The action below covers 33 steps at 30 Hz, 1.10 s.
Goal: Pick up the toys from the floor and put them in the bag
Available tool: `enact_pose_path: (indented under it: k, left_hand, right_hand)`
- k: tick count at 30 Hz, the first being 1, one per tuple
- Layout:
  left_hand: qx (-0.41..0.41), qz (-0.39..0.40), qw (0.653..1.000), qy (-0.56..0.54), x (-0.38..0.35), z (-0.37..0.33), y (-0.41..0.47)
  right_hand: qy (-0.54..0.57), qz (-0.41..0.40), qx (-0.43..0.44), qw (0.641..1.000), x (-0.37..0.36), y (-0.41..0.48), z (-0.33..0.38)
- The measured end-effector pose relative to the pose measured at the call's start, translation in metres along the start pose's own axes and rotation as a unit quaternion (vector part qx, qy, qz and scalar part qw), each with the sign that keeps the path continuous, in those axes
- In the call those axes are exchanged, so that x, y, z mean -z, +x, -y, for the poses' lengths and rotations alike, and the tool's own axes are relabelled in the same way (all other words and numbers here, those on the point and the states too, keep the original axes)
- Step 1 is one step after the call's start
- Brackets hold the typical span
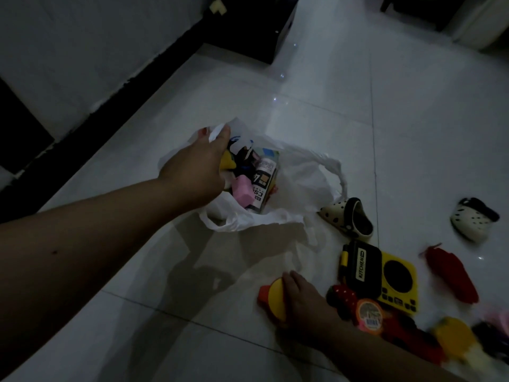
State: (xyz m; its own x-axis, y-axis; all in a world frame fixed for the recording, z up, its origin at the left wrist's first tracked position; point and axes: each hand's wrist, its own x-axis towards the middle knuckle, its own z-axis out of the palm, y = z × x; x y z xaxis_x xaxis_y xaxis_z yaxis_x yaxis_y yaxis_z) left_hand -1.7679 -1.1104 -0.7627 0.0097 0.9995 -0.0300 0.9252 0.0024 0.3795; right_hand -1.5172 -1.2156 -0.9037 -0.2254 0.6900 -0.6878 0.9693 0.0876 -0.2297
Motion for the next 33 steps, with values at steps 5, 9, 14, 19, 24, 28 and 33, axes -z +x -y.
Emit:
enact_pose_path:
  k: [5, 9, 14, 19, 24, 28, 33]
  left_hand:
    - [-0.008, 0.01, 1.0, -0.012, -0.002, 0.002, 0.0]
    - [-0.01, 0.007, 1.0, -0.027, -0.002, 0.003, 0.001]
    - [-0.017, 0.004, 0.999, -0.04, -0.003, 0.001, 0.003]
    - [-0.016, -0.006, 0.998, -0.061, -0.009, 0.006, 0.002]
    - [-0.013, -0.034, 0.997, -0.066, -0.022, 0.009, 0.008]
    - [-0.016, -0.045, 0.997, -0.066, -0.027, 0.01, 0.01]
    - [-0.023, -0.039, 0.997, -0.06, -0.027, 0.013, 0.011]
  right_hand:
    - [0.006, -0.076, 0.009, 0.997, 0.01, -0.008, 0.01]
    - [0.07, -0.2, 0.058, 0.976, 0.054, -0.03, 0.029]
    - [0.057, -0.298, 0.105, 0.947, 0.144, -0.004, 0.065]
    - [-0.018, -0.244, 0.15, 0.958, 0.183, 0.063, 0.115]
    - [-0.052, -0.238, 0.137, 0.96, 0.176, 0.092, 0.128]
    - [-0.033, -0.261, 0.149, 0.953, 0.169, 0.066, 0.103]
    - [-0.028, -0.311, 0.148, 0.938, 0.147, 0.0, 0.024]
